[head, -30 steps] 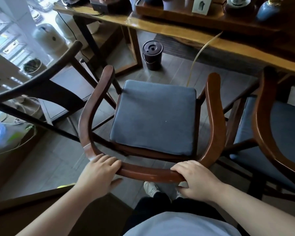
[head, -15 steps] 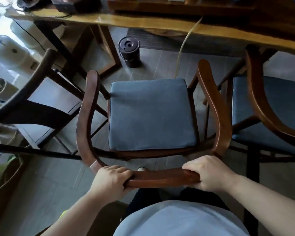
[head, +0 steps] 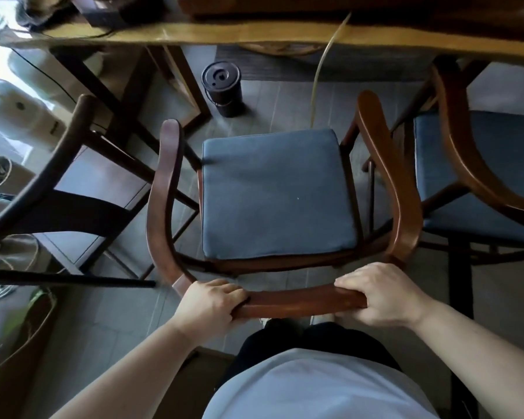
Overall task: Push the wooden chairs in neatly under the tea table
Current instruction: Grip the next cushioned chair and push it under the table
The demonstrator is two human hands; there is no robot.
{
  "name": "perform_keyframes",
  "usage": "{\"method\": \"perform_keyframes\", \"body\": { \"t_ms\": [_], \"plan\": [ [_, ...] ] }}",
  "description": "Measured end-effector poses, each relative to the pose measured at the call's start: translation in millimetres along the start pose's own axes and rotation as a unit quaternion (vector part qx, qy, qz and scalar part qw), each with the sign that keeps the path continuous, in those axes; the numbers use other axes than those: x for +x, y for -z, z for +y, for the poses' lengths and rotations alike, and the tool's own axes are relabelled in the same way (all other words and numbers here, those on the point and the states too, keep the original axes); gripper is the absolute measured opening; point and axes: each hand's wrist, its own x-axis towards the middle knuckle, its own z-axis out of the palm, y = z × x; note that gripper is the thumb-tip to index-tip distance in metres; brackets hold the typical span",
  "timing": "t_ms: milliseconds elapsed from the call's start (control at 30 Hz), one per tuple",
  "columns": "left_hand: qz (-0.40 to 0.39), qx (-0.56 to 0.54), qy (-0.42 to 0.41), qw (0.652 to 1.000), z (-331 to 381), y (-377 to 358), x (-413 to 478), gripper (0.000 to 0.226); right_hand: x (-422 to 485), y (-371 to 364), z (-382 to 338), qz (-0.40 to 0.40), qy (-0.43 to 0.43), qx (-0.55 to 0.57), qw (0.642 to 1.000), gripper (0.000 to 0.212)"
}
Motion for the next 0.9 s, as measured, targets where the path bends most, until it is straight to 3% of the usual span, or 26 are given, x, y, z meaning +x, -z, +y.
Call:
{"method": "perform_keyframes", "body": {
  "t_ms": [467,600,900],
  "plan": [
    [-0.008,0.026,-0.07,0.997,0,10,41,0.032,-31,-3,3,0.053,-0.046,0.028,0.997,0.051],
    [-0.009,0.006,-0.045,0.999,1,8,39,0.034,-40,-8,5,0.139,-0.048,0.004,0.989,0.037],
    [-0.017,0.003,-0.067,0.998,-4,11,42,0.038,-35,-20,21,0.166,0.006,-0.028,0.986,0.047]
  ]
}}
